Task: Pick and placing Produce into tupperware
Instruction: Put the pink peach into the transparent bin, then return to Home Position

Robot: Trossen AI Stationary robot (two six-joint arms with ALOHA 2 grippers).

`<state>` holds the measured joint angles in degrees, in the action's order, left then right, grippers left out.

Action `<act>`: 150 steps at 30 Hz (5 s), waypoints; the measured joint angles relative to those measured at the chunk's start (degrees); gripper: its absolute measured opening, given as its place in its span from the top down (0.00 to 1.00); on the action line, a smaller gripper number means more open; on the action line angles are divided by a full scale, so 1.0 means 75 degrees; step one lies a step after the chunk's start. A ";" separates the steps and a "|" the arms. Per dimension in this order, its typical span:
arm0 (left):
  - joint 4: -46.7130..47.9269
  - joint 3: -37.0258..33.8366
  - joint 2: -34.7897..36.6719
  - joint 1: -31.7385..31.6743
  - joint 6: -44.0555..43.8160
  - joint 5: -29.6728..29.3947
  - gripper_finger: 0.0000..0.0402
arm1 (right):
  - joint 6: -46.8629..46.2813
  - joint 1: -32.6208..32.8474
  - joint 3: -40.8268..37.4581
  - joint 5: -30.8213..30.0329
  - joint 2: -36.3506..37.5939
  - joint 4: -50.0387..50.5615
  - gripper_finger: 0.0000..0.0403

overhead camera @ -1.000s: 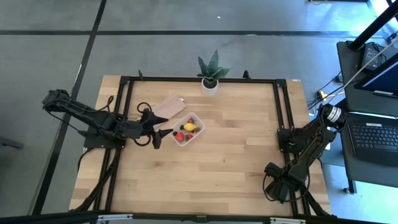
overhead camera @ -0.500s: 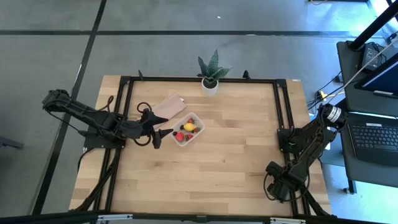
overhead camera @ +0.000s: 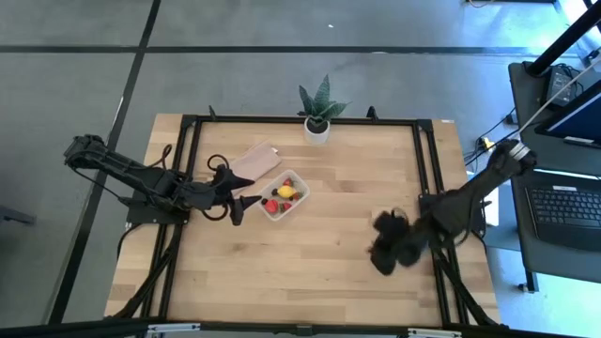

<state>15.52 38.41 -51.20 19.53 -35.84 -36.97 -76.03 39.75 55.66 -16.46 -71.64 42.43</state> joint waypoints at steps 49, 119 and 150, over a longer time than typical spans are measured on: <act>-0.0977 0.0000 0.1996 0.0017 0.3063 -0.0548 0.33 | 0.8448 -0.6196 0.4543 0.2558 -0.5889 -0.1492 0.70; -0.2249 -0.4134 0.5301 -0.4911 0.3659 0.0667 0.34 | 0.9960 -0.9035 -0.5305 -0.0456 0.7700 -0.6226 0.26; -0.2598 -0.5056 0.5307 -0.4902 0.3036 0.0812 0.34 | 0.8600 -0.9035 -0.7368 -0.0118 0.8688 -0.6571 0.26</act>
<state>-3.97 0.49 -11.40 -17.23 -13.07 -30.87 -11.53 -28.01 0.40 -17.34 -6.48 -6.85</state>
